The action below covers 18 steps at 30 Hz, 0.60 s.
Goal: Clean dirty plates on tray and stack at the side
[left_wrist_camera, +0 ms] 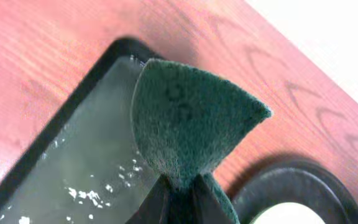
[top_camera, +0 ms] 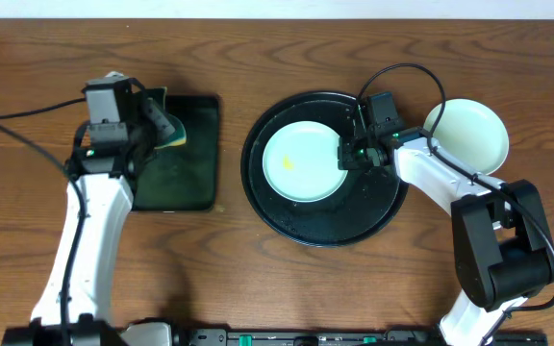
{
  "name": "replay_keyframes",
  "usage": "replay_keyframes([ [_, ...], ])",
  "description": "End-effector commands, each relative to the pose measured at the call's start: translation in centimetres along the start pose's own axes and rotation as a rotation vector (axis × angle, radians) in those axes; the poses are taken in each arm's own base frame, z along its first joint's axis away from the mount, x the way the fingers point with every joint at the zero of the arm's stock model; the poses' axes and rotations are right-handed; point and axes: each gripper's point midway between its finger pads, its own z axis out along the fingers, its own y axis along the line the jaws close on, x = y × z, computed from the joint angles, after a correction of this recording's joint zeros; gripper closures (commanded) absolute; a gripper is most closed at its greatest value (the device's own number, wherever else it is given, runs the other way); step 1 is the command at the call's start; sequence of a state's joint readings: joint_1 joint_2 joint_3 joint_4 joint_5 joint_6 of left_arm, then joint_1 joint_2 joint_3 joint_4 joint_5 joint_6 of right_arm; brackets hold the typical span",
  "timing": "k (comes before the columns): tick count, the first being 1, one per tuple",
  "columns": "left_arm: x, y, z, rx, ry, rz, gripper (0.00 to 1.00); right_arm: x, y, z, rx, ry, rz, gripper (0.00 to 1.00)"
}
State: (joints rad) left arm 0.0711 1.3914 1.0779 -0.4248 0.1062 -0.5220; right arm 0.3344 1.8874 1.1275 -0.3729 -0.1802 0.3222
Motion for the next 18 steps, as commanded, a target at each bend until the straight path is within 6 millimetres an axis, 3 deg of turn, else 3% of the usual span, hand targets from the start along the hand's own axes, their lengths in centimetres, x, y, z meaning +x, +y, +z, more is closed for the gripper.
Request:
replay_keyframes([
  [1, 2.2, -0.6, 0.6, 0.024, 0.101, -0.052, 0.93, 0.3, 0.2, 0.4, -0.003, 0.011, -0.003, 0.99],
  [8, 8.3, -4.7, 2.3, 0.117, 0.3, 0.034, 0.93, 0.3, 0.1, 0.6, 0.0, 0.013, -0.126, 0.99],
  [18, 14.9, -10.9, 2.7, 0.217, 0.388, 0.18, 0.92, 1.8, -1.1, 3.1, 0.032, 0.067, -0.038, 0.99],
])
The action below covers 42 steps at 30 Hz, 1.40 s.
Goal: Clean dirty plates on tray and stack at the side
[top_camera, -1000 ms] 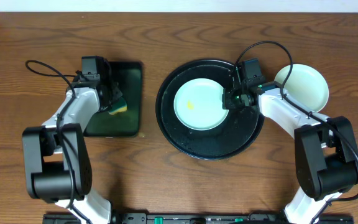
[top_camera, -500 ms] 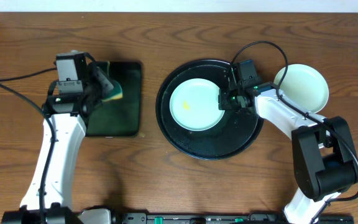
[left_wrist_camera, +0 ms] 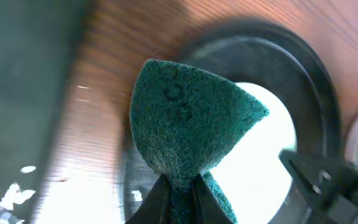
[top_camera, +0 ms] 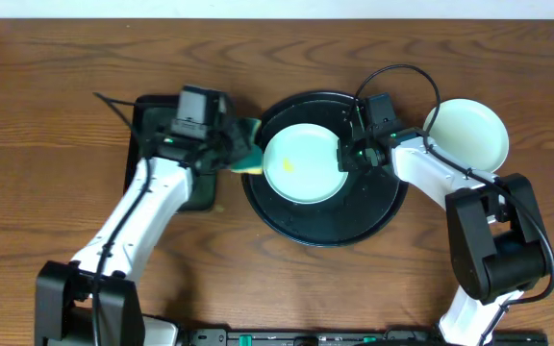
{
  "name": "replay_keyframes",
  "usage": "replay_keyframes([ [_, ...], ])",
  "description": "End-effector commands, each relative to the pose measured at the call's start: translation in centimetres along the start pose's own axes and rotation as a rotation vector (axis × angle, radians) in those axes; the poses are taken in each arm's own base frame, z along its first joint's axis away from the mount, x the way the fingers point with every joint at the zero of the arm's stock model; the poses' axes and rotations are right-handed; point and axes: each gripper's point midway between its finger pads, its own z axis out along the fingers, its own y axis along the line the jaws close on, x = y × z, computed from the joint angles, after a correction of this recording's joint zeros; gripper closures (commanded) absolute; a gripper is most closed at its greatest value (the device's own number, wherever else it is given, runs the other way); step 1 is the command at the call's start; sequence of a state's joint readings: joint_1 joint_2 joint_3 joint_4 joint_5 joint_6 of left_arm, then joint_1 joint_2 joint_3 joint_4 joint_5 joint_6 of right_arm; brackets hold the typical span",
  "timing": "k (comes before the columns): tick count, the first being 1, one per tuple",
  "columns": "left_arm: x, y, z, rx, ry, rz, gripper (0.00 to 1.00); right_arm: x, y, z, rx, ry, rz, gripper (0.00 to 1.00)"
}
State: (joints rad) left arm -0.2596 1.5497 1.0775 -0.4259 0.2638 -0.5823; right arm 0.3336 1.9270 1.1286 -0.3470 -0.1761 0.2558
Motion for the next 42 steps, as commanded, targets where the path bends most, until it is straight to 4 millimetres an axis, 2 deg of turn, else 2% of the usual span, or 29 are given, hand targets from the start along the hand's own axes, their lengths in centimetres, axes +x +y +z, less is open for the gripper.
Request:
replay_keyframes([
  [1, 1.4, -2.5, 1.0, 0.044, 0.026, -0.001, 0.92, 1.7, -0.5, 2.0, 0.02, 0.062, 0.033, 0.99],
  [12, 4.4, -6.4, 8.2, 0.061, 0.01, -0.042, 0.93, 2.0, -0.3, 2.4, 0.001, 0.076, 0.034, 0.99],
  [17, 5.0, -5.9, 10.7, -0.005, -0.048, -0.043, 0.93, 2.2, -0.4, 2.4, 0.003, 0.083, 0.036, 0.99],
  [24, 5.3, -3.9, 12.3, -0.127, -0.116, -0.013, 0.93, 2.2, -0.4, 2.4, 0.003, 0.083, 0.035, 0.99],
  [27, 5.0, -1.5, 12.1, -0.233, -0.147, -0.007, 0.92, 2.2, -0.4, 2.4, 0.004, 0.084, 0.035, 0.99],
  [31, 3.1, 2.0, 10.4, -0.424, -0.25, 0.081, 0.93, 2.4, -0.4, 2.4, 0.006, 0.089, 0.036, 0.99],
  [34, 1.8, 2.7, 9.2, -0.486, -0.299, 0.132, 0.92, 2.4, -0.5, 2.4, 0.007, 0.092, 0.037, 0.99],
  [38, 0.2, 1.7, 7.2, -0.484, -0.368, 0.152, 0.93, 2.5, -0.5, 2.4, 0.007, 0.094, 0.037, 0.99],
  [42, -1.5, -0.7, 4.9, -0.402, -0.437, 0.126, 0.93, 2.6, -0.5, 2.4, 0.008, 0.098, 0.037, 0.99],
])
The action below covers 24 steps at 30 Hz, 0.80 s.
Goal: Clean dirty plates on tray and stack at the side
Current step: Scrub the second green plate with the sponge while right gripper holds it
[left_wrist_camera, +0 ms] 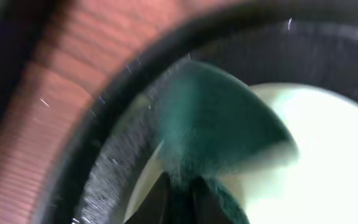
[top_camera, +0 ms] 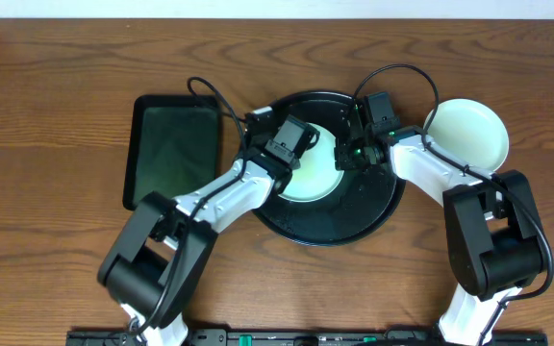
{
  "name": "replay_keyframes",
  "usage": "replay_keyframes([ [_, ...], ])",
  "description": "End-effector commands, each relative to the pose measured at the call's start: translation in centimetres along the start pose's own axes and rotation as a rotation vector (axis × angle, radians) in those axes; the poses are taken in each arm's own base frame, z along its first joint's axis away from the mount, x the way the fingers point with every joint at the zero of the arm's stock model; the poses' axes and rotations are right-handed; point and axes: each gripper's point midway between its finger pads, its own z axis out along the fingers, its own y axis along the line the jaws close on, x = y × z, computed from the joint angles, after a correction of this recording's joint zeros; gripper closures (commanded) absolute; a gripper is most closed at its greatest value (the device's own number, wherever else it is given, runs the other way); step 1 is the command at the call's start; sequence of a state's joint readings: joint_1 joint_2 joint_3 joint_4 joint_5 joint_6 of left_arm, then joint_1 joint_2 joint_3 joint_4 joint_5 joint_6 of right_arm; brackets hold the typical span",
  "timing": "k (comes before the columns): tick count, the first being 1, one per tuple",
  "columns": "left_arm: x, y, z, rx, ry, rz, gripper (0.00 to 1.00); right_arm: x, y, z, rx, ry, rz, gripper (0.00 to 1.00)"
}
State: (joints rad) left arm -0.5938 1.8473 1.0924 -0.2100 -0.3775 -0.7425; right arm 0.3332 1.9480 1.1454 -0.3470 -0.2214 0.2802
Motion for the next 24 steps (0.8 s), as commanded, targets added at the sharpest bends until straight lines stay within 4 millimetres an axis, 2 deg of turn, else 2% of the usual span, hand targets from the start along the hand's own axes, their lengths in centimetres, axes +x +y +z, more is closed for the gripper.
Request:
replay_keyframes([
  [1, -5.0, 1.2, -2.7, -0.03, -0.16, -0.042, 0.93, 2.6, -1.4, 1.9, 0.052, 0.083, 0.014, 0.99],
  [4, -5.0, -0.6, -3.8, 0.083, -0.12, -0.068, 0.93, 2.6, -1.4, 1.9, 0.052, 0.083, 0.011, 0.99],
  [7, -3.0, -2.6, -3.7, 0.192, 0.0, -0.164, 0.93, 2.5, -1.4, 1.9, 0.051, 0.08, 0.011, 0.99],
  [11, -0.1, -4.0, -2.6, 0.235, 0.138, -0.29, 0.92, 2.5, -1.4, 1.9, 0.051, 0.081, 0.012, 0.99],
  [16, 3.6, -6.6, -0.9, 0.311, 0.268, -0.278, 0.93, 2.5, -1.4, 1.9, 0.051, 0.081, 0.012, 0.99],
  [20, 5.2, -6.8, 0.2, 0.309, 0.319, -0.267, 0.93, 2.5, -1.4, 1.9, 0.051, 0.08, 0.016, 0.99],
  [24, 5.1, -5.5, 0.8, 0.259, 0.277, -0.179, 0.93, 2.6, -1.4, 1.9, 0.052, 0.083, 0.016, 0.99],
])
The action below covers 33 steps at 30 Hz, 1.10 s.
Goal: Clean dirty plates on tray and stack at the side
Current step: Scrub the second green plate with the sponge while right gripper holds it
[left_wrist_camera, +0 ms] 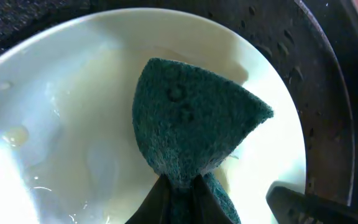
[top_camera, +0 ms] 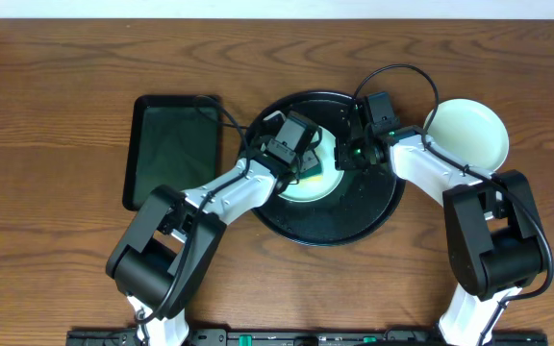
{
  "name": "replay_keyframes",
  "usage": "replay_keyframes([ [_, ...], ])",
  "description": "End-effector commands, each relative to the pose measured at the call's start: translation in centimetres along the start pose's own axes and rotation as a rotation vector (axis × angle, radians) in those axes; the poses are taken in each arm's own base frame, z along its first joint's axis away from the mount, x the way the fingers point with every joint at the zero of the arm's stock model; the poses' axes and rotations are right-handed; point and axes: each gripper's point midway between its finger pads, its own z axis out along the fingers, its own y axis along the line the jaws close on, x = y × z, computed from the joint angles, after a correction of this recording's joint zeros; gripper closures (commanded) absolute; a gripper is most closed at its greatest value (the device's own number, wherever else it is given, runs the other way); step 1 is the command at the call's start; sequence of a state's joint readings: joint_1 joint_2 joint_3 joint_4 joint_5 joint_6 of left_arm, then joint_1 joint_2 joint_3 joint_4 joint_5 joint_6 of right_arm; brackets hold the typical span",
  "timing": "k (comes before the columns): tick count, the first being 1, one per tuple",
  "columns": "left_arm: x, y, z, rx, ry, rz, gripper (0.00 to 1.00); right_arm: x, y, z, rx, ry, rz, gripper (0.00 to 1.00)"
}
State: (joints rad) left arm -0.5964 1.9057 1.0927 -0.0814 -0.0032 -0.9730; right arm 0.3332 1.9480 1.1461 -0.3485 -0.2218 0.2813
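A pale green plate (top_camera: 323, 181) lies on the round black tray (top_camera: 354, 219); in the left wrist view the plate (left_wrist_camera: 73, 118) looks wet, with a yellowish smear at its left. My left gripper (top_camera: 305, 164) is over the plate, shut on a folded green sponge (left_wrist_camera: 194, 124) whose face rests on the plate's surface. My right gripper (top_camera: 347, 154) sits at the plate's right rim and appears shut on it; one of its dark fingers (left_wrist_camera: 306, 204) shows at the rim. A second pale plate (top_camera: 469, 130) rests on the table at the right.
A black rectangular tray (top_camera: 171, 154) holding water lies at the left on the wooden table. Cables loop over the round tray's back edge and around the right arm. The round tray's rim (left_wrist_camera: 328, 74) curves close to the plate's right side.
My left gripper has moved with the sponge from the plate's left rim further in, over the plate's middle. The right gripper stays at the right rim.
My left gripper held the sponge over the rectangular water tray. Then it was between that tray and the round one. Then it reached the plate's left edge, and now the sponge lies on the plate. The right gripper stayed at the plate's rim throughout.
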Motion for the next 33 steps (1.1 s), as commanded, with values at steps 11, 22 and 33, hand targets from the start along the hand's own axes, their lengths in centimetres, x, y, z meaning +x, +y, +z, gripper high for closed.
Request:
replay_keyframes([
  [11, -5.6, 7.2, -3.5, -0.453, -0.294, 0.37, 0.92, 2.7, -1.4, 1.9, 0.054, 0.089, 0.016, 0.99],
  [22, -11.4, 2.5, -13.5, -0.324, -0.573, 0.301, 0.92, 1.3, -0.6, 0.4, 0.042, 0.034, -0.039, 0.99],
  [33, -14.9, 8.0, -21.1, -0.398, -0.599, 0.173, 0.93, -5.2, 1.1, -11.3, 0.255, -0.303, -0.332, 0.99],
])
